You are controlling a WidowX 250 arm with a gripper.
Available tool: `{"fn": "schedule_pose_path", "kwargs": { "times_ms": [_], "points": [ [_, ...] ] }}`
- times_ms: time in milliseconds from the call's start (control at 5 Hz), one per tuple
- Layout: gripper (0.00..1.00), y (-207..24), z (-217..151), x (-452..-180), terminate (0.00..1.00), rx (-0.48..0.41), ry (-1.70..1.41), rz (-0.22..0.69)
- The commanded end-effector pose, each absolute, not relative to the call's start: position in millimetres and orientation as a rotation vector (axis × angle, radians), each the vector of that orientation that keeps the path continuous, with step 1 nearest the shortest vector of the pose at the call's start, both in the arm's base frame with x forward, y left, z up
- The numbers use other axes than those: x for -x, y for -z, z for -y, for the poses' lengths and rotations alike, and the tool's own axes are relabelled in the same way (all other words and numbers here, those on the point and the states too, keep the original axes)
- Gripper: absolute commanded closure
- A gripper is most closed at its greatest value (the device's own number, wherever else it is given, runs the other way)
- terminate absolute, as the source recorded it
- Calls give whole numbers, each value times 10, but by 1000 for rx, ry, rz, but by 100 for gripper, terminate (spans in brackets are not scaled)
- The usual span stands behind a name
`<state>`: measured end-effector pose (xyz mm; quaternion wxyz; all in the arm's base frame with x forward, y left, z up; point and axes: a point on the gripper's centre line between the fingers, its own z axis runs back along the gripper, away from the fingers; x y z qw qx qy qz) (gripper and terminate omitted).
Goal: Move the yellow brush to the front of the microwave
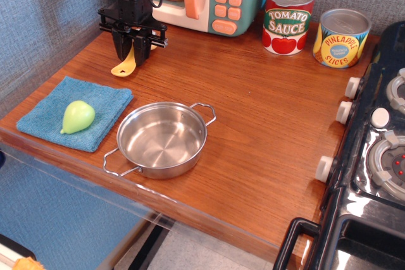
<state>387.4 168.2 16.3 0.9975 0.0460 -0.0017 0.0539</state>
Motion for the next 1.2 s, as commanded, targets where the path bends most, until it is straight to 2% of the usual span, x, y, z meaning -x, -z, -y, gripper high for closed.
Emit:
{"fn": "schedule_pose_path", "kwargs": {
  "times_ms": [0, 200, 400, 800, 1000],
  "points": [
    [0, -793, -1630, -3823, 0, -82, -72, 136],
    [0, -1101, -1538, -3740, 0, -46, -55, 188],
    [0, -1216, -1416, -3623, 0, -22, -35, 171],
    [0, -1161, -1380, -3571, 0, -15, -17, 138],
    [0, -1161, -1380, -3571, 100, -15, -17, 138]
  ]
}}
